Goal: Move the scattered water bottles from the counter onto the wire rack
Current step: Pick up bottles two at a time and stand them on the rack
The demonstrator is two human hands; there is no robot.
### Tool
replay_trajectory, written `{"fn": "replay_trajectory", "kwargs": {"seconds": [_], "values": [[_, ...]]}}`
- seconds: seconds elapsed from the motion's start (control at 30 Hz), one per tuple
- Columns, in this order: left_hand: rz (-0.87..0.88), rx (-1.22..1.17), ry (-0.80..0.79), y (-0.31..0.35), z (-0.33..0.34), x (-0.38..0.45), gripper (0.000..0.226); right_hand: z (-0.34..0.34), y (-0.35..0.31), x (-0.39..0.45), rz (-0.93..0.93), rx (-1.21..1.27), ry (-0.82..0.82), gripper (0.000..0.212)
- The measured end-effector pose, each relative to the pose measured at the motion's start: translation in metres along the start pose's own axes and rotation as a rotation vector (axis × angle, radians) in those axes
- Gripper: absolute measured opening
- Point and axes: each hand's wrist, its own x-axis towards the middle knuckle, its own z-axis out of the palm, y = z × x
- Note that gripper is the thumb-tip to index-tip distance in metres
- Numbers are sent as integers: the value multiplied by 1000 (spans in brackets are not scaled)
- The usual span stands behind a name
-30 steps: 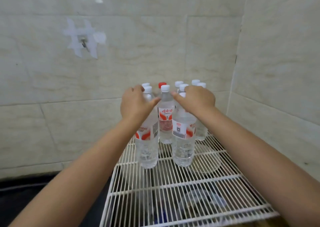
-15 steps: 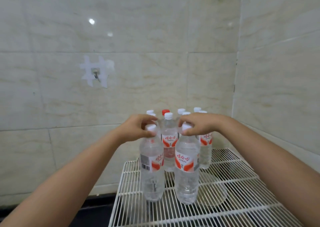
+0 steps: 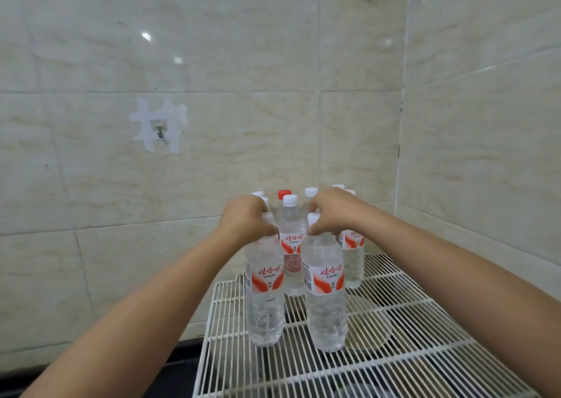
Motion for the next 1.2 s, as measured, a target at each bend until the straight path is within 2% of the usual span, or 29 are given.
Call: {"fn": "replay_trajectory", "kwargs": {"seconds": [0.13, 0.33, 0.67, 0.97, 1.1, 1.2], "values": [[19, -61, -2, -1, 7, 9, 41, 7, -1, 13, 16, 44, 85, 34], [0, -121, 2, -2, 17, 28, 35, 22, -6, 37, 17, 82, 170, 29], [-32, -215, 21, -14, 27, 48, 42, 25, -11, 56, 50, 89, 180, 27], [1, -169, -9, -23, 31, 56, 45, 31, -7, 57, 36, 107, 178, 34], [59, -109, -13, -23, 31, 47, 33, 37, -5, 53, 19, 118, 205, 36], [82, -75, -2, -20, 32, 34, 40, 47, -6, 52, -2, 112, 223, 37]]}}
